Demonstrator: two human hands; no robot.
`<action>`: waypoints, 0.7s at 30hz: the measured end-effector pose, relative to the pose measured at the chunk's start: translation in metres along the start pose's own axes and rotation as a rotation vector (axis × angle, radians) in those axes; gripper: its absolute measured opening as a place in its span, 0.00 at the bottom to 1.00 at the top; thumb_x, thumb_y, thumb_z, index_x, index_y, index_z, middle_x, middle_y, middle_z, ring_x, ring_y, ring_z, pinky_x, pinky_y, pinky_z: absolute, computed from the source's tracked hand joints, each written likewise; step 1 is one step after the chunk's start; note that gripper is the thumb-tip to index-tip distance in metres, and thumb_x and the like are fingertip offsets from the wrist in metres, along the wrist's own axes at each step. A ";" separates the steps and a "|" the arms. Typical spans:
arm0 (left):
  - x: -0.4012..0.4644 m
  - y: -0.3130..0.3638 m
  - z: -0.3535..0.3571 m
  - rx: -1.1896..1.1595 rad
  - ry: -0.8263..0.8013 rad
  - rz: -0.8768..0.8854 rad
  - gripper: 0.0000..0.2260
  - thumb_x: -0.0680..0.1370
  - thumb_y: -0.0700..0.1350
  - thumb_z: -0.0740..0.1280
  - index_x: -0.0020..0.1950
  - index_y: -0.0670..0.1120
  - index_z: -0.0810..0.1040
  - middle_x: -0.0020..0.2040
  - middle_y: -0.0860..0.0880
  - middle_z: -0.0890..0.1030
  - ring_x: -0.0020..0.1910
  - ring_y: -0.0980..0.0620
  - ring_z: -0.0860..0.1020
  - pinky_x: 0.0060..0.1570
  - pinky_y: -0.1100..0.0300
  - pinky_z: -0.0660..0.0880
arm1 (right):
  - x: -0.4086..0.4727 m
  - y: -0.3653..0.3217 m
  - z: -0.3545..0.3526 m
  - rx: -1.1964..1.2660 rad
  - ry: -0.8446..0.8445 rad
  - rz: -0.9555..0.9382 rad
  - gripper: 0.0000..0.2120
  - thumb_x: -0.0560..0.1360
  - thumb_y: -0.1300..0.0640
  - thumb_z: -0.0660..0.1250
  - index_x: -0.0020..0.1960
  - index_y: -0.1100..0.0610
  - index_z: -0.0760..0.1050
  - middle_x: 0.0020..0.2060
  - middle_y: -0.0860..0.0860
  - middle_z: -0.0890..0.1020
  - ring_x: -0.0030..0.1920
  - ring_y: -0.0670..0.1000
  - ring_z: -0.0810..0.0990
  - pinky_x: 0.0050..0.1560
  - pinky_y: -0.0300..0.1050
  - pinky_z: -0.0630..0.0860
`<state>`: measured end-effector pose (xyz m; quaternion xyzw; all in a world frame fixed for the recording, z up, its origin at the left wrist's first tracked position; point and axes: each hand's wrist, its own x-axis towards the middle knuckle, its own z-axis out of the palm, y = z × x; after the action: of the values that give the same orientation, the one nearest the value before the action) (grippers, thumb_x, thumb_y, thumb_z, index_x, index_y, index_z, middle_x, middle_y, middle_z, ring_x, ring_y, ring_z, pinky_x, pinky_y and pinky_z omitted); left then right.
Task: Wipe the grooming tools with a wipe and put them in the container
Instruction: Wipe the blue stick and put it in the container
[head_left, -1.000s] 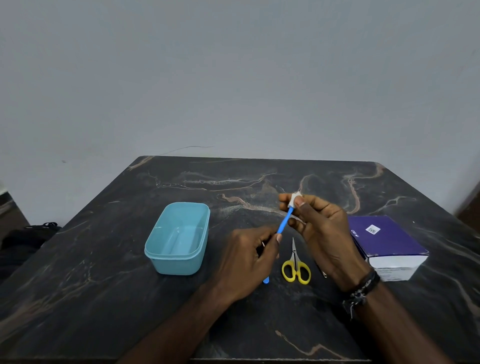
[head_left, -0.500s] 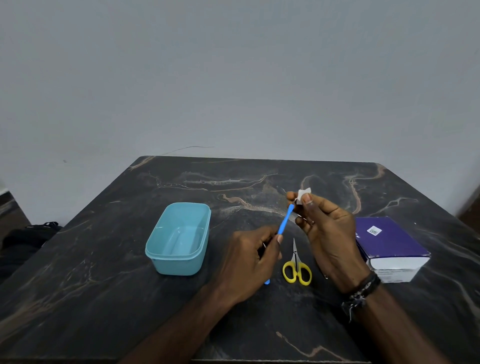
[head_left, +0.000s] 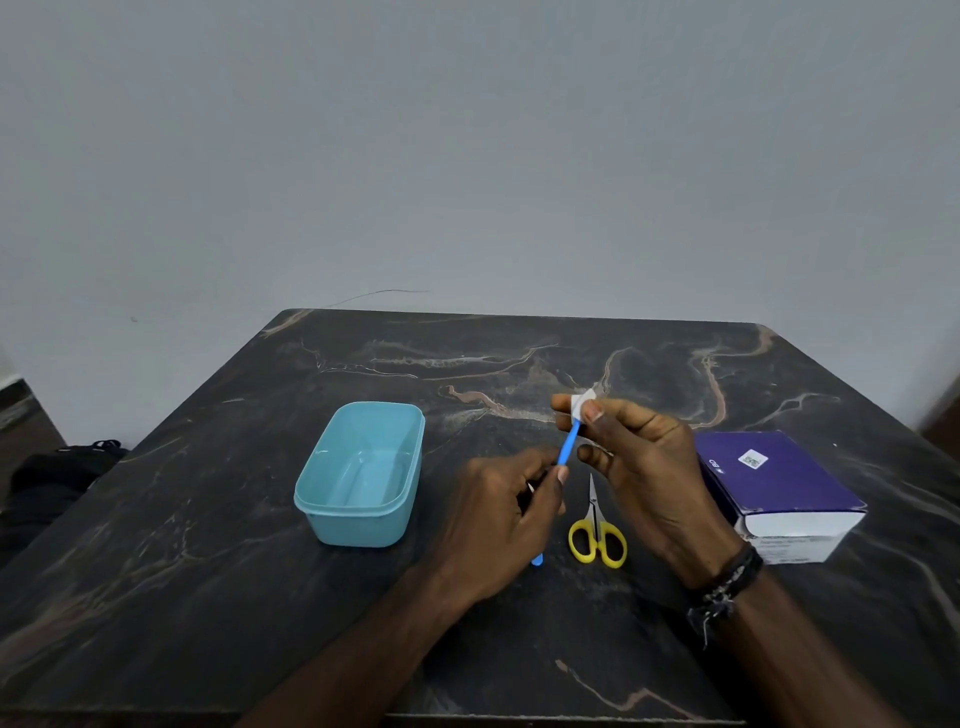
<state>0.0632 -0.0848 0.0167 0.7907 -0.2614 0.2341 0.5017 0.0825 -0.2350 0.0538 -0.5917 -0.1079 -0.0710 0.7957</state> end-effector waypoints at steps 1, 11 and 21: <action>0.000 0.000 0.000 0.011 -0.003 0.005 0.06 0.79 0.43 0.64 0.51 0.45 0.81 0.33 0.53 0.81 0.29 0.56 0.79 0.29 0.56 0.75 | 0.000 0.000 0.000 0.015 0.011 -0.002 0.09 0.73 0.59 0.66 0.49 0.63 0.81 0.52 0.57 0.85 0.52 0.54 0.83 0.41 0.40 0.78; -0.001 0.000 0.001 0.026 -0.012 0.018 0.05 0.80 0.44 0.64 0.51 0.47 0.80 0.34 0.53 0.81 0.30 0.57 0.78 0.30 0.58 0.76 | 0.001 0.002 0.000 -0.025 0.039 -0.001 0.08 0.74 0.59 0.66 0.48 0.62 0.81 0.50 0.56 0.86 0.51 0.53 0.82 0.42 0.40 0.77; -0.002 -0.004 0.002 0.052 -0.021 0.022 0.08 0.80 0.46 0.62 0.47 0.45 0.79 0.32 0.50 0.80 0.29 0.52 0.77 0.30 0.49 0.73 | 0.001 0.000 0.001 -0.014 0.024 0.014 0.08 0.72 0.58 0.67 0.46 0.61 0.81 0.47 0.55 0.86 0.47 0.50 0.82 0.40 0.40 0.76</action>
<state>0.0646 -0.0852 0.0125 0.8029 -0.2693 0.2380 0.4755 0.0831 -0.2343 0.0542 -0.5973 -0.0939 -0.0732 0.7931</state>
